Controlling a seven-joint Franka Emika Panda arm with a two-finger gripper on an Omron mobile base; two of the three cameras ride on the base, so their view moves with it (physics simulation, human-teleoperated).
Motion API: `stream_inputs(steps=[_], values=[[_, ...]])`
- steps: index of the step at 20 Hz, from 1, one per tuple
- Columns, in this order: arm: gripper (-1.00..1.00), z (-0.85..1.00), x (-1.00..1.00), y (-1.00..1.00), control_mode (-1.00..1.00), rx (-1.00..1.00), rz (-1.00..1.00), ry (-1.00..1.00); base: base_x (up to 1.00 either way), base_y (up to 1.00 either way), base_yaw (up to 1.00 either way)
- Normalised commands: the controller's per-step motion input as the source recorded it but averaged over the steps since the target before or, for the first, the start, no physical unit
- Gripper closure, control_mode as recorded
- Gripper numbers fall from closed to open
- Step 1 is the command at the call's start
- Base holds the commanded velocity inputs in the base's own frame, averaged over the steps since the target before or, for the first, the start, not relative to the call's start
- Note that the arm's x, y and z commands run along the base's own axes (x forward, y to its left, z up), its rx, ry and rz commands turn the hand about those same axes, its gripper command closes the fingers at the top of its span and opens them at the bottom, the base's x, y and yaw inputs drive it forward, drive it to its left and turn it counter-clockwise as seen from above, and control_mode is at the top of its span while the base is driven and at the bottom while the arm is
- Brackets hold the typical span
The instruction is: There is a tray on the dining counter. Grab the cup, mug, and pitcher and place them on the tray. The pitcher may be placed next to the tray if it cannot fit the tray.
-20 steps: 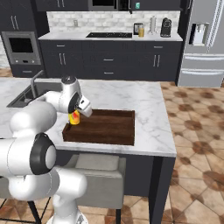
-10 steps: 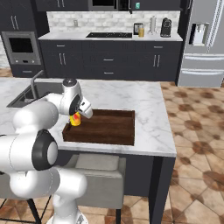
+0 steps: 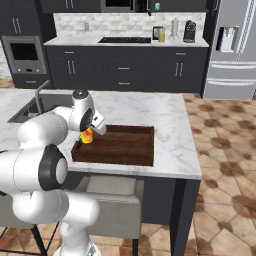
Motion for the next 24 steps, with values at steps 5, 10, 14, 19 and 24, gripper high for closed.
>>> stream_inputs(steps=[5,10,14,19,24], values=[[1.00,-0.05,0.11,0.01,-1.00,0.00,0.00,0.00,0.00,0.00,0.00],[1.00,-0.07,0.08,0.00,-1.00,0.00,0.00,0.00,0.00,0.00,0.00],[1.00,-0.17,0.00,0.00,-1.00,0.00,0.00,0.00,0.00,0.00,0.00],[1.00,-0.12,0.00,0.00,-1.00,0.00,0.00,0.00,0.00,0.00,0.00],[1.00,-0.09,0.00,0.00,-1.00,0.00,0.00,0.00,0.00,0.00,0.00]])
